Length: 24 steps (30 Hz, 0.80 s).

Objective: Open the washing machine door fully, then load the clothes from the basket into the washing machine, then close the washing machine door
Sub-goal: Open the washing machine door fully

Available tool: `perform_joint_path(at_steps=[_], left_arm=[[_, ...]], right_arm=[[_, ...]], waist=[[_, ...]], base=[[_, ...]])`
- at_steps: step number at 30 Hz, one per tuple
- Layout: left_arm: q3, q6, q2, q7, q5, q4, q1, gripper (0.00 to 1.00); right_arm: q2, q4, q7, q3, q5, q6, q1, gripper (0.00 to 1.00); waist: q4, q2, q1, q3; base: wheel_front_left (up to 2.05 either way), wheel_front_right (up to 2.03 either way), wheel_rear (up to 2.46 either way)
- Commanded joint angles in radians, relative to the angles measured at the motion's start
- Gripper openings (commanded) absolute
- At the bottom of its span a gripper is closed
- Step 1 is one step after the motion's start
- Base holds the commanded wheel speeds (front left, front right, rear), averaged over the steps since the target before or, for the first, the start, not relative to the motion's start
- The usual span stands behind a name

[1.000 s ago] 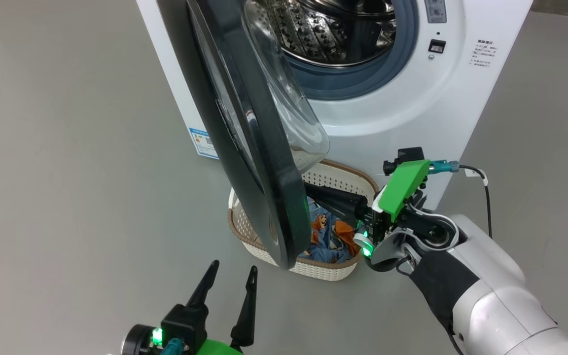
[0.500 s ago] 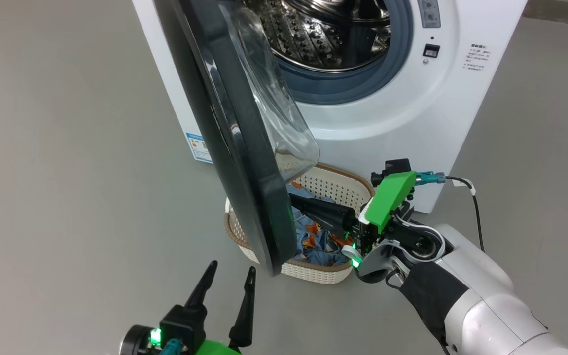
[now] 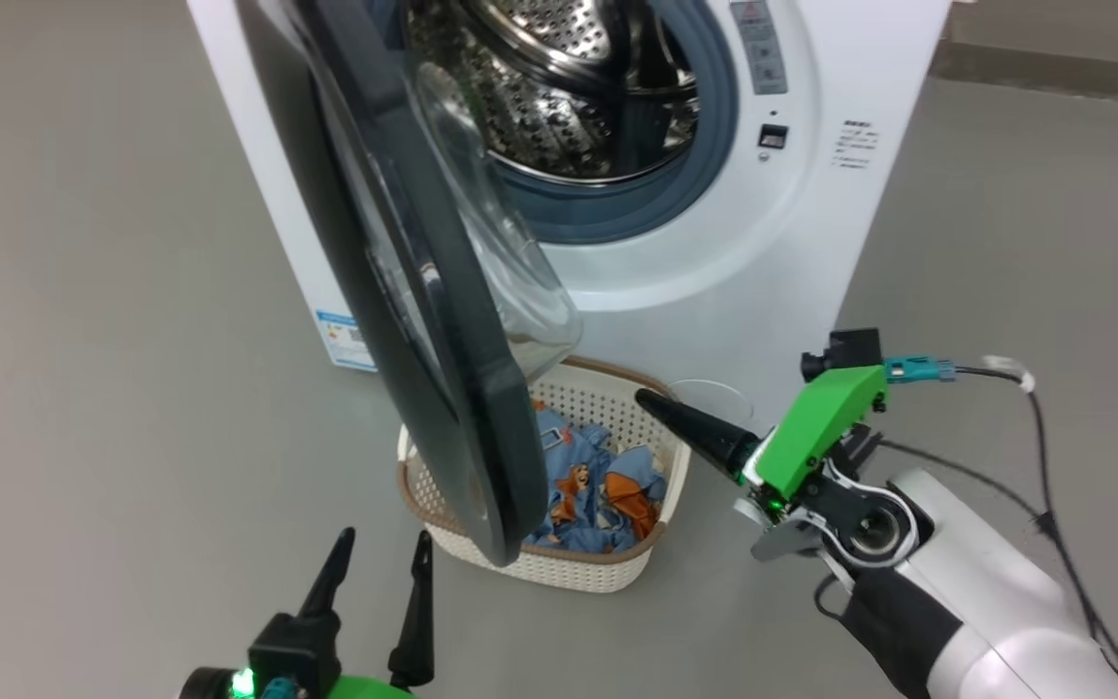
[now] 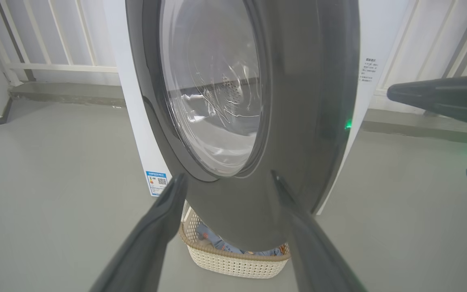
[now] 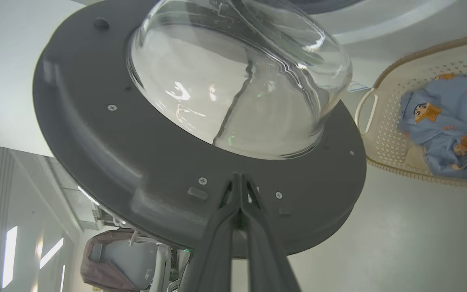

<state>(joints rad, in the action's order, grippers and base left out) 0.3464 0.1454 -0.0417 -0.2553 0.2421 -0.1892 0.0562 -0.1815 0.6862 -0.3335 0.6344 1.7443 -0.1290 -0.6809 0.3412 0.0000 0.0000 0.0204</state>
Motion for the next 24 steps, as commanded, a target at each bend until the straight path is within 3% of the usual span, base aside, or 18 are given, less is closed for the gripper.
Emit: perform_joint_path(at_steps=[1, 7, 10, 13, 18, 24], left_arm=[[-0.045, -0.003, -0.009, -0.006, -0.015, 0.02, 0.009, 1.0], [-0.094, -0.014, -0.009, -0.006, -0.03, 0.024, -0.015, 1.0], [-0.118, -0.016, -0.009, -0.006, -0.035, 0.03, -0.024, 1.0], [-0.142, -0.019, -0.009, -0.006, -0.041, 0.036, -0.033, 1.0], [-0.188, -0.024, -0.009, -0.006, -0.048, 0.043, -0.042, 1.0], [-0.232, -0.028, -0.009, -0.006, -0.053, 0.053, -0.046, 1.0]], right_arm=[[-0.013, -0.06, 0.049, 0.02, -0.062, -0.002, 0.017, 0.0], [-0.133, -0.176, 0.303, 0.11, -0.352, -0.002, 0.107, 0.0], [-0.189, -0.123, 0.455, 0.147, -0.537, -0.002, 0.128, 0.0], [-0.198, -0.039, 0.556, 0.147, -0.7, -0.002, 0.139, 0.0], [-0.18, 0.034, 0.594, 0.0, -0.946, -0.002, 0.168, 0.0], [-0.088, -0.126, 0.595, -0.376, -1.31, -0.002, 0.335, 0.0]], waist=[[-0.037, 0.0, 0.0, -0.03], [-0.091, 0.0, 0.0, -0.067], [-0.119, 0.0, 0.0, -0.076], [-0.147, 0.0, 0.0, -0.082], [-0.191, 0.0, 0.0, -0.086], [-0.23, 0.0, 0.0, -0.086]], base=[[0.0, 0.0, 0.0], [0.0, 0.0, 0.0], [0.0, 0.0, 0.0], [0.0, 0.0, 0.0], [0.0, 0.0, 0.0], [0.0, 0.0, 0.0]])
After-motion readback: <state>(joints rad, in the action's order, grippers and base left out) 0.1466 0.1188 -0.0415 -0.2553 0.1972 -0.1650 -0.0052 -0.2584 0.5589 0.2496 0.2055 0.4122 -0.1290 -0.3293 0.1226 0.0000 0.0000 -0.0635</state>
